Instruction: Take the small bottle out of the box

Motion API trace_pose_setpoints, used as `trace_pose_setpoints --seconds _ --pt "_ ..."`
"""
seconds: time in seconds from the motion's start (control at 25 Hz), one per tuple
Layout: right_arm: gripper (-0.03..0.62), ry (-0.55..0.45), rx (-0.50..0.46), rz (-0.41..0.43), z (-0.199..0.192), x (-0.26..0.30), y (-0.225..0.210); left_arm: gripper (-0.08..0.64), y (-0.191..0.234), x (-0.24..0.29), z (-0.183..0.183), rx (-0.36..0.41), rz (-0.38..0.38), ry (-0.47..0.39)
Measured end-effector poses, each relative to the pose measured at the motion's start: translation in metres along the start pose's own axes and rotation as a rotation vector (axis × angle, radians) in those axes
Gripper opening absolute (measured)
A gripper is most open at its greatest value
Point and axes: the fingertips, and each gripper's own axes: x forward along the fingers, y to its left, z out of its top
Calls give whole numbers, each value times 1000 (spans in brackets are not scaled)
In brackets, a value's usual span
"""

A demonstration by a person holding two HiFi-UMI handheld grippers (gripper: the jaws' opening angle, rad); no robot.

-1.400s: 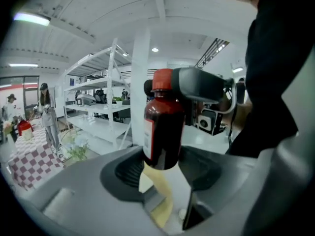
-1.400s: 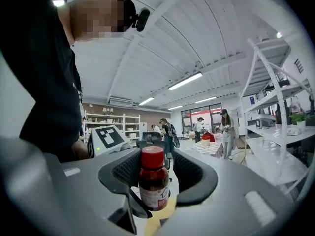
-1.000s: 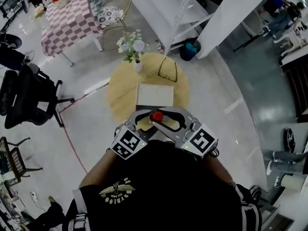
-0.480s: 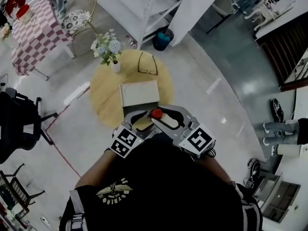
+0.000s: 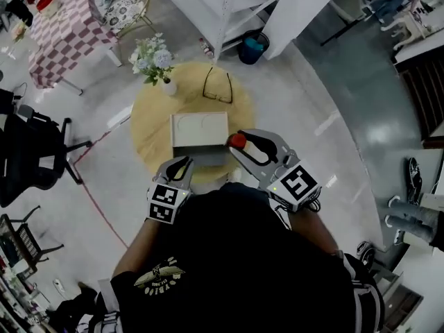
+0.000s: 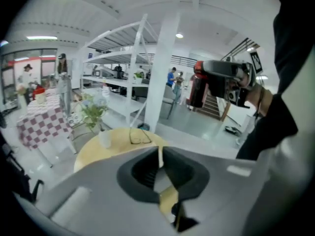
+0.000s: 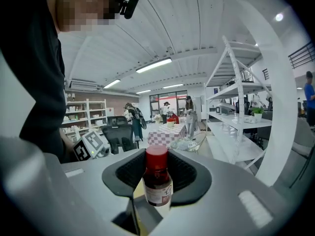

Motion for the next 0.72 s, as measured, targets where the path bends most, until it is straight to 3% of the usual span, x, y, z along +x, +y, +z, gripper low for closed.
trace_pose_setpoints --seconds 0.2,0.4,0.56,0.72 --pt "149 36 -20 115 -37 1 -47 0 4 -5 14 -115 227 -44" --pt "148 90 -36 211 -92 8 -94 0 -15 10 18 -174 363 -42" --pt "148 116 -86 291 -150 32 -104 0 -23 -5 3 -271 505 -19" --pt "149 153 -123 312 -222 53 -112 0 -36 -16 -15 -318 597 18"
